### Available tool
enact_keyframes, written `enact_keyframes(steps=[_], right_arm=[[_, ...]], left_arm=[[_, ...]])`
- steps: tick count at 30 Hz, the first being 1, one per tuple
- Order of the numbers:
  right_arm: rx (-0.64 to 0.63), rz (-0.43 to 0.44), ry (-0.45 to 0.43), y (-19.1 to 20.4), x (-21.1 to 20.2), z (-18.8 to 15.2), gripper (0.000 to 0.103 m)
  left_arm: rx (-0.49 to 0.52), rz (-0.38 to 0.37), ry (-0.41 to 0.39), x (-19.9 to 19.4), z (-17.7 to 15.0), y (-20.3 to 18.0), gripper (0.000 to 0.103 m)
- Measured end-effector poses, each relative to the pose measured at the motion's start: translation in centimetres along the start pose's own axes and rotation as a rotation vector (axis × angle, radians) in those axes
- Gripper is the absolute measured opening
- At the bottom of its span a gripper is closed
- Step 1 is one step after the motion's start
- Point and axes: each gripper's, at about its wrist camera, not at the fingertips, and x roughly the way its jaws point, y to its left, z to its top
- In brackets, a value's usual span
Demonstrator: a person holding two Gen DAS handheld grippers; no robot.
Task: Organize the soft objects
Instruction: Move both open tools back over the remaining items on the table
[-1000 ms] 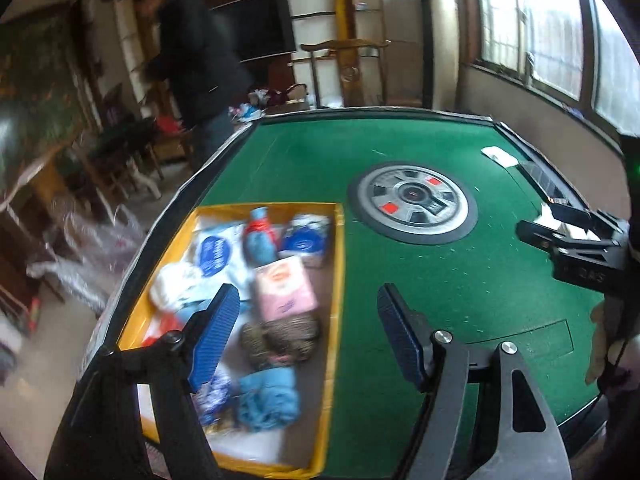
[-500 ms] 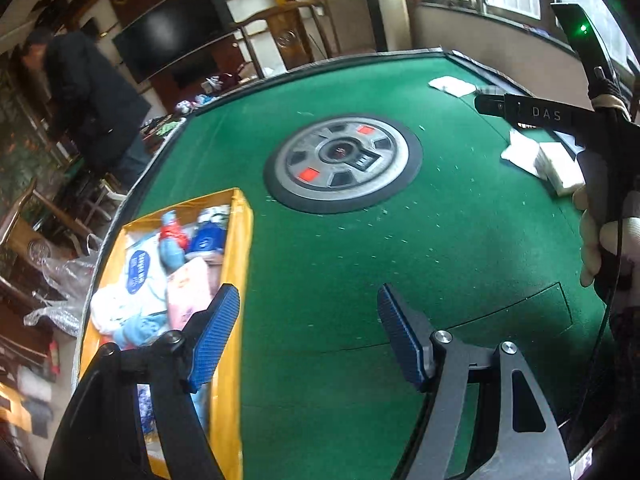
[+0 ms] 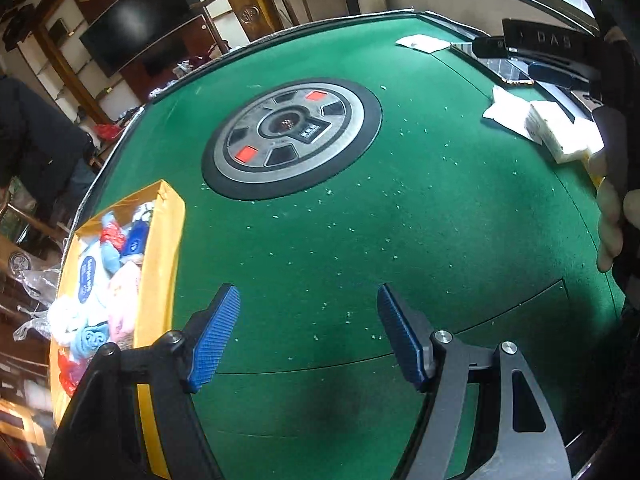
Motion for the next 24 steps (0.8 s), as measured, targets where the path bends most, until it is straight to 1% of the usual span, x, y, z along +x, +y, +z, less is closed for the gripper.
enact_keyframes(steps=[7, 10, 13, 15, 18, 19, 20, 22, 24], right_arm=[[0.005, -0.015, 0.007, -0.6, 0.7, 0.3, 0.081], [0.016, -0.043, -0.002, -1.7, 0.7, 0.7, 0.081], [0.133, -0.035, -0.031, -4.8, 0.0, 1.2, 0.081], [0.22, -0.029, -0.028, -7.0, -0.2, 1.4, 0.081], [0.37, 0.015, 0.008, -9.5, -0.2, 1.4, 0.082], [0.393, 0.027, 0.02, -9.8, -0.1, 1.5, 0.082], [0.408, 0.034, 0.04, -10.0, 0.3, 1.8, 0.082], [0.374, 0.006, 0.099, -9.6, 1.7, 2.8, 0.082], [0.295, -0.051, 0.173, -8.8, 3.6, 3.7, 0.082]], left_arm=[[-0.014, -0.026, 0.018, 0.9, 0.0, 0.0, 0.071], [-0.045, -0.079, 0.037, 1.6, -0.3, 0.3, 0.071], [-0.069, -0.138, 0.068, 2.7, -0.6, 0.4, 0.071], [-0.085, -0.167, 0.087, 3.3, -0.8, 0.5, 0.072], [-0.093, -0.197, 0.081, 3.2, -1.1, 1.0, 0.072], [-0.095, -0.204, 0.08, 3.3, -1.2, 1.2, 0.075], [-0.099, -0.211, 0.08, 3.3, -1.3, 1.4, 0.081], [-0.125, -0.244, 0.079, 3.5, -1.7, 2.0, 0.085], [-0.118, -0.243, 0.067, 3.4, -2.1, 2.1, 0.087]])
